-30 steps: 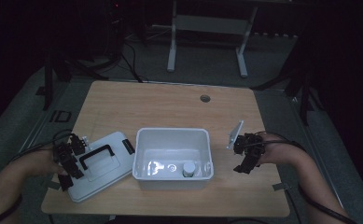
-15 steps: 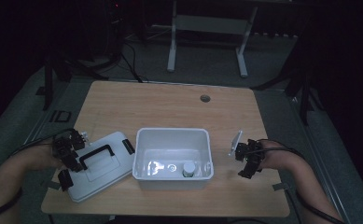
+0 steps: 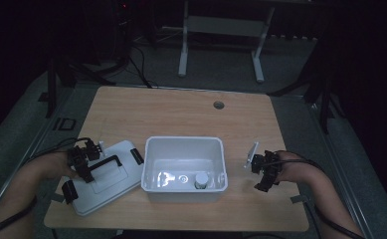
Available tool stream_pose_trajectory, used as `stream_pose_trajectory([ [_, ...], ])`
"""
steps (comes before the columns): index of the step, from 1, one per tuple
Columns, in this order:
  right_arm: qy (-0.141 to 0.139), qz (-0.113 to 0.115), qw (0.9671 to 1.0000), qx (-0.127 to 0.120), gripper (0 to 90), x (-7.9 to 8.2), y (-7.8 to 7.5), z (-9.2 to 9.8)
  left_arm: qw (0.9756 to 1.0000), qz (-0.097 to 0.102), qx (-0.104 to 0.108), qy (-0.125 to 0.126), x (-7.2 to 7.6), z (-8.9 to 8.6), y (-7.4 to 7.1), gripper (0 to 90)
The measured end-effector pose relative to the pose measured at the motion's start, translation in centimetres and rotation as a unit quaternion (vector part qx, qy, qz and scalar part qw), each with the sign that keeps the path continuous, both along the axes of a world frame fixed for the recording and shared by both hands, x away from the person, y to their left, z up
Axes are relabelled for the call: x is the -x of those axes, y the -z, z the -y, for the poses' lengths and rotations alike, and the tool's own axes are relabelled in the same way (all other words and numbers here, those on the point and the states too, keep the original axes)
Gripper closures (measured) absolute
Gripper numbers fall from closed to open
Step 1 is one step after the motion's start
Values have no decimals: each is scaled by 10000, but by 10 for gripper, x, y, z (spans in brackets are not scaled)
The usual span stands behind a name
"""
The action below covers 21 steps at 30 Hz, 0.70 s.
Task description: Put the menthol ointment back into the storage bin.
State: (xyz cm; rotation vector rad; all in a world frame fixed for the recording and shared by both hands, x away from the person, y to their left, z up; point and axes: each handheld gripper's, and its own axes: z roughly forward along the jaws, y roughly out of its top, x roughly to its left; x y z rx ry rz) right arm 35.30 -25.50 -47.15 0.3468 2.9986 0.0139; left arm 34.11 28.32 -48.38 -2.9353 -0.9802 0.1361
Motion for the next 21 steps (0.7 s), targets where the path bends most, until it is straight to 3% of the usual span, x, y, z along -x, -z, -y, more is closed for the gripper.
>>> stream_pose_trajectory([
  [9, -9, 17, 10000, -29, 171, 0, 2, 1, 9996, 103, -248, 78, -1, 7, 8, 686],
  [12, -8, 22, 10000, -23, 171, 0, 1, 1, 9994, 162, -309, 65, 0, 7, 9, 747],
  [15, 14, 16, 10000, -28, 171, 1, 2, 2, 9996, 36, -274, 67, 1, 7, 10, 820],
  [21, 28, -18, 10000, -18, 171, 2, 4, 4, 9997, 7, -220, 47, 0, 5, 10, 833],
])
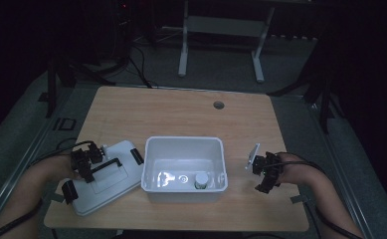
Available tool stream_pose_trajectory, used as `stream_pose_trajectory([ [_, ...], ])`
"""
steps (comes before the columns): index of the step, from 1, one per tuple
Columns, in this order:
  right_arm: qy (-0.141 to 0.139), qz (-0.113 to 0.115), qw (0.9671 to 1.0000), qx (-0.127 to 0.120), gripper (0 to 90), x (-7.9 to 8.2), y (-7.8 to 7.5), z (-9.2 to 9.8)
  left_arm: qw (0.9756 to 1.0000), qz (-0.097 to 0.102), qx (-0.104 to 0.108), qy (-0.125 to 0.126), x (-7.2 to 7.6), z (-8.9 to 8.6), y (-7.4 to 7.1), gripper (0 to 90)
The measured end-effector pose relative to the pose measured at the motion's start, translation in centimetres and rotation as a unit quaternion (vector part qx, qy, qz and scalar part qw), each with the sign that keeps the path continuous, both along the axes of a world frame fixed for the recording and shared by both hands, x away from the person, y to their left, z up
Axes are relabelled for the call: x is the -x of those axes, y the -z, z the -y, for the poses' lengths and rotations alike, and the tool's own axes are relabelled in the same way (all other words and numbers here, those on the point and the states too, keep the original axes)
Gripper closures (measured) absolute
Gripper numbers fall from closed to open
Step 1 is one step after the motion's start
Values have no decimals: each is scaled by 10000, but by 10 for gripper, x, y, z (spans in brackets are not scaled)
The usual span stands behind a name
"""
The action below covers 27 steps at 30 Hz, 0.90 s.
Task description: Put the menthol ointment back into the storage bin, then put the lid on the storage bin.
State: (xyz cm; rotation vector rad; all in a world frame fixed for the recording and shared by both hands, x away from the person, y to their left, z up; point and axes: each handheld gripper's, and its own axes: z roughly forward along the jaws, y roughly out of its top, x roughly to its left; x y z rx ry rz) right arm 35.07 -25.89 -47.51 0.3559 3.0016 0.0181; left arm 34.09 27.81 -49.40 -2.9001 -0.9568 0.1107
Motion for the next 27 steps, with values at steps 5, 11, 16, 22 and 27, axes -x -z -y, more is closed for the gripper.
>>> stream_pose_trajectory([
  [5, -10, -28, 10000, 23, 171, 0, 0, 0, 10000, -20, 53, 54, -1, -2, -3, 836],
  [11, 14, -4, 10000, 15, 171, -1, -2, -2, 9997, 83, 206, 93, 2, -6, -15, 837],
  [16, 10, 17, 10000, 29, 171, 0, -5, -3, 9997, 88, 230, 38, 9, -15, -34, 837],
  [22, -21, 42, 10000, 16, 171, 0, -8, -3, 9998, 193, 102, -8, 16, -22, -55, 836],
  [27, 53, 33, 10000, -11, 171, 2, -9, -2, 9993, 360, 63, -31, 24, -29, -82, 837],
])
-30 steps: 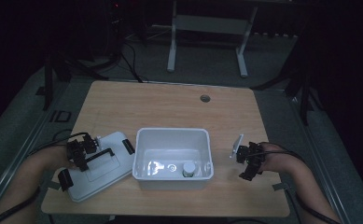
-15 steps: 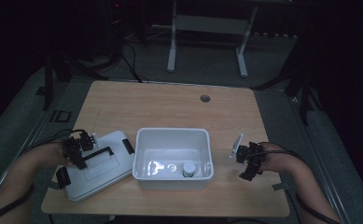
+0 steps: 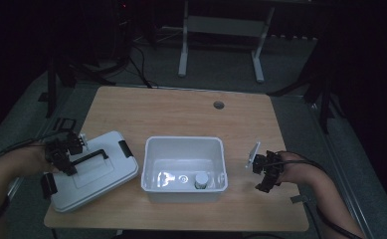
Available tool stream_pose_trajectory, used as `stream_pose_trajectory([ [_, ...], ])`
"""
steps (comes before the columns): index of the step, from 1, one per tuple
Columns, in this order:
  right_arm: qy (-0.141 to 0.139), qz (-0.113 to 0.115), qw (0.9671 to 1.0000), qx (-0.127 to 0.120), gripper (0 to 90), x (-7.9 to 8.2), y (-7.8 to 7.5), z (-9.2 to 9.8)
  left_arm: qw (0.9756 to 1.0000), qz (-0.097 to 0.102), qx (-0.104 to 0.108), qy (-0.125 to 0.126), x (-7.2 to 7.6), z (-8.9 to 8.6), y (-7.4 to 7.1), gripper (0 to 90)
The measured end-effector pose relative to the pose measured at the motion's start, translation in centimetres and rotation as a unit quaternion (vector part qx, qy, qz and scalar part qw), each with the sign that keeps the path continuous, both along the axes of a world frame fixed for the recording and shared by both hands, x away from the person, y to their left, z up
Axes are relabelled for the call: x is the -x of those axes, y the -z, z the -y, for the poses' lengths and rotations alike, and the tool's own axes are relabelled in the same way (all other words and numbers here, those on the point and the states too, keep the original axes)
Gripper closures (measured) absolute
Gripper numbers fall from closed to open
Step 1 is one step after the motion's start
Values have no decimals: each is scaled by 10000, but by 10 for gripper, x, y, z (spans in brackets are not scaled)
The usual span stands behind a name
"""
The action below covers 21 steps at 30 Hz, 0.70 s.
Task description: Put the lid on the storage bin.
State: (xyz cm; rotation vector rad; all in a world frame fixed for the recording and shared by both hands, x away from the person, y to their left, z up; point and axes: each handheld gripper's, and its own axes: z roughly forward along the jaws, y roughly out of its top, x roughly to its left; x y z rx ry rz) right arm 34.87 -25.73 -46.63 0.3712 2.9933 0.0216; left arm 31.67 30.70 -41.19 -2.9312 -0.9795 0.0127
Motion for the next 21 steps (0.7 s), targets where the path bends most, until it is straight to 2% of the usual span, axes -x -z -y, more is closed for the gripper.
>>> stream_pose_trajectory([
  [6, 27, 6, 10000, -1, 171, 1, -1, 3, 9997, 200, -94, 55, 8, 0, -33, 837],
  [7, 27, 6, 10000, -1, 171, 1, -1, 3, 9997, 200, -94, 55, 8, 0, -33, 836],
  [8, 28, -1, 10000, -9, 171, 1, 0, 3, 9995, 269, -163, 93, 10, 1, -44, 836],
  [11, 30, -21, 10000, 0, 170, 1, 1, 2, 9993, 312, -142, 164, 11, 6, -56, 836],
  [15, 21, -25, 10000, 8, 171, 2, 3, 2, 9989, 383, -29, 284, 11, 17, -68, 836],
  [21, 39, -17, 10000, -6, 170, 2, 2, 4, 9977, 417, 101, 531, 8, 39, -77, 836],
])
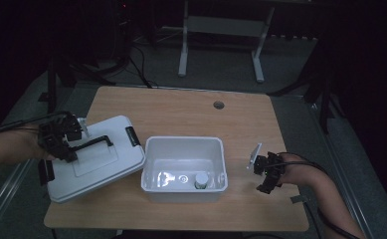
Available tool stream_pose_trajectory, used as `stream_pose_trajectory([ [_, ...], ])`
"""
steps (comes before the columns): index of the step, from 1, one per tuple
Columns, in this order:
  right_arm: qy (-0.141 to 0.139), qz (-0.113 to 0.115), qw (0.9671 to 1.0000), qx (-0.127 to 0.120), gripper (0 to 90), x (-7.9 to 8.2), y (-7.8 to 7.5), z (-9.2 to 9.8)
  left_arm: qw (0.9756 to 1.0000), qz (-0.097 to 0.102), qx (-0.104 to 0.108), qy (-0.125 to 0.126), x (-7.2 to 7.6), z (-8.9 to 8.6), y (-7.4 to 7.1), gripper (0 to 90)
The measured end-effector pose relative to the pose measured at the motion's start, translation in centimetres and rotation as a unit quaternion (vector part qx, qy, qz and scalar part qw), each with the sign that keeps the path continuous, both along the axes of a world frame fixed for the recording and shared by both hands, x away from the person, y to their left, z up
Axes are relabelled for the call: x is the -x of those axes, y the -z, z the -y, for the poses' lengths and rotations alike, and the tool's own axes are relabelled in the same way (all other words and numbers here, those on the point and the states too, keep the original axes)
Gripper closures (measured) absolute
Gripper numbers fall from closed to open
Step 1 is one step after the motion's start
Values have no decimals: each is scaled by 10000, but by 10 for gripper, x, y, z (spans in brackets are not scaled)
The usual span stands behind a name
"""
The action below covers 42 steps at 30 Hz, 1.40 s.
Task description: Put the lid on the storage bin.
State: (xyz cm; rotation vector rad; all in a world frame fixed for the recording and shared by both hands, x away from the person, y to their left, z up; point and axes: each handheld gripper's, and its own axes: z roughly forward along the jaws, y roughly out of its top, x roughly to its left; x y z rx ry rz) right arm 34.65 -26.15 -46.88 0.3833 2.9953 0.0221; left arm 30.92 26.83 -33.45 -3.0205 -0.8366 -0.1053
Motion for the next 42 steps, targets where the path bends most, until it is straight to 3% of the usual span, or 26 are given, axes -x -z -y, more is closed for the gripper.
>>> stream_pose_trajectory([
  [2, 12, 4, 10000, -28, 170, 0, 0, 1, 9999, 72, -11, 98, -1, 8, -2, 836],
  [11, -1, -5, 10000, -18, 170, 2, 3, 2, 9984, 17, -54, 565, -12, 48, -6, 836],
  [13, 6, -7, 10000, -22, 170, 2, 3, 4, 9969, 12, 20, 787, -17, 68, -10, 836],
  [17, 26, -10, 10000, -7, 170, 2, 3, 7, 9952, 20, 47, 973, -21, 84, -12, 836],
  [26, 34, 13, 10000, 6, 171, 3, -1, 10, 9882, 35, 33, 1534, -29, 138, -18, 836],
  [28, 29, 17, 10000, 0, 171, 3, -1, 10, 9882, 35, 33, 1534, -29, 138, -18, 836],
  [29, 34, 25, 10000, -17, 170, 3, -1, 10, 9850, 9, 105, 1725, -31, 153, -18, 836],
  [31, 31, 33, 10000, -12, 171, 3, -1, 9, 9841, -31, 180, 1767, -32, 157, -18, 836],
  [33, 5, 15, 10000, -10, 171, 5, 0, 8, 9813, -10, 226, 1911, -33, 169, -17, 836],
  [42, -10, -5, 10000, 5, 171, 5, 2, 8, 9777, -93, 124, 2095, -37, 198, -4, 836],
])
